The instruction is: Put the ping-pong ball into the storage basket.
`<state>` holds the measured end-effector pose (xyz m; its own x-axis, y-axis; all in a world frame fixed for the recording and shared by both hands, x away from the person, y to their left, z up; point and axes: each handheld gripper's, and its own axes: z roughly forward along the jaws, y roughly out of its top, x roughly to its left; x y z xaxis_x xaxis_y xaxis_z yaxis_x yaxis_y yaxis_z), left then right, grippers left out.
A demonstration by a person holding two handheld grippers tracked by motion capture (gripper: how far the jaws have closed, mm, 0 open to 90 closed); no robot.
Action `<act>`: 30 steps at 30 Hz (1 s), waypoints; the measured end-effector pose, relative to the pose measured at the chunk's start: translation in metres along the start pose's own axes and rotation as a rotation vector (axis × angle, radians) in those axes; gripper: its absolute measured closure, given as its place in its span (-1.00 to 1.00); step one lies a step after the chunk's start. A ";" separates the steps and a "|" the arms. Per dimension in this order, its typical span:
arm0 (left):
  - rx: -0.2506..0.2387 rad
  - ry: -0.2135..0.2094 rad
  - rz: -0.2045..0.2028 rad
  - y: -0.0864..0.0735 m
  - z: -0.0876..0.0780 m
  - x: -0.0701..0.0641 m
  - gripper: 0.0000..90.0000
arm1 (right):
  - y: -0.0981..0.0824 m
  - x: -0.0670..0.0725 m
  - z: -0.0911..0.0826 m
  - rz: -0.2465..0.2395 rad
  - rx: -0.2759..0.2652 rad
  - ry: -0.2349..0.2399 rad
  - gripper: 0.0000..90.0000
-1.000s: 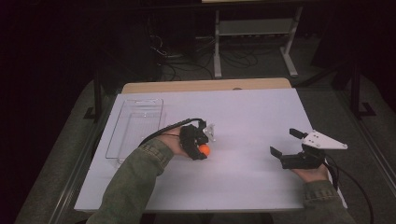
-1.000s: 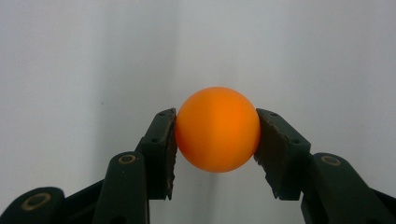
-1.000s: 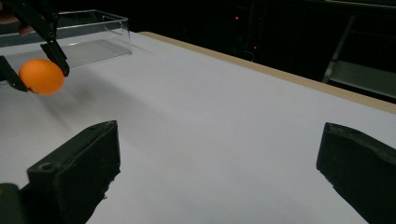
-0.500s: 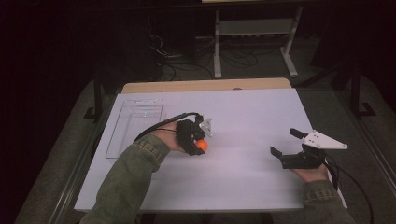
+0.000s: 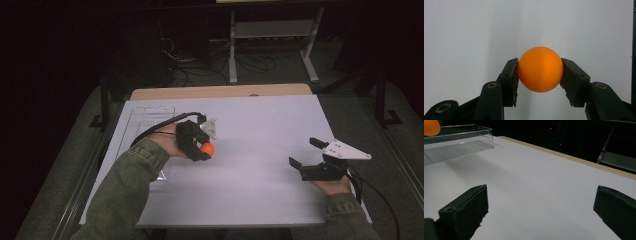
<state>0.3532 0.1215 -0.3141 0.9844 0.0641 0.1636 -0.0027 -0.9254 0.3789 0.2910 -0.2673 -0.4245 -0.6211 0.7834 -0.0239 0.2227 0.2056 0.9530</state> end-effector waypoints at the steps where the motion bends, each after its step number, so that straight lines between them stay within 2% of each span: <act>1: -0.003 0.001 -0.006 -0.001 -0.002 0.000 0.13 | 0.000 0.000 0.000 -0.003 0.001 0.000 -1.00; 7: -0.005 0.016 -0.014 -0.005 -0.015 0.002 0.13 | 0.000 0.000 0.000 -0.004 -0.001 -0.002 -1.00; 16: 0.000 0.034 -0.005 -0.002 -0.029 0.003 0.13 | 0.001 0.000 -0.002 0.000 -0.012 -0.005 -1.00; 23: -0.005 0.050 -0.007 -0.004 -0.040 0.005 0.13 | 0.001 -0.001 -0.003 0.002 -0.030 -0.025 -1.00; 30: 0.001 0.059 -0.010 -0.008 -0.049 0.005 0.13 | 0.001 -0.001 -0.002 0.000 -0.021 -0.020 -1.00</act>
<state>0.3492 0.1472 -0.2721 0.9723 0.0953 0.2135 0.0072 -0.9250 0.3799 0.2899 -0.2690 -0.4230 -0.6059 0.7950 -0.0296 0.2067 0.1932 0.9591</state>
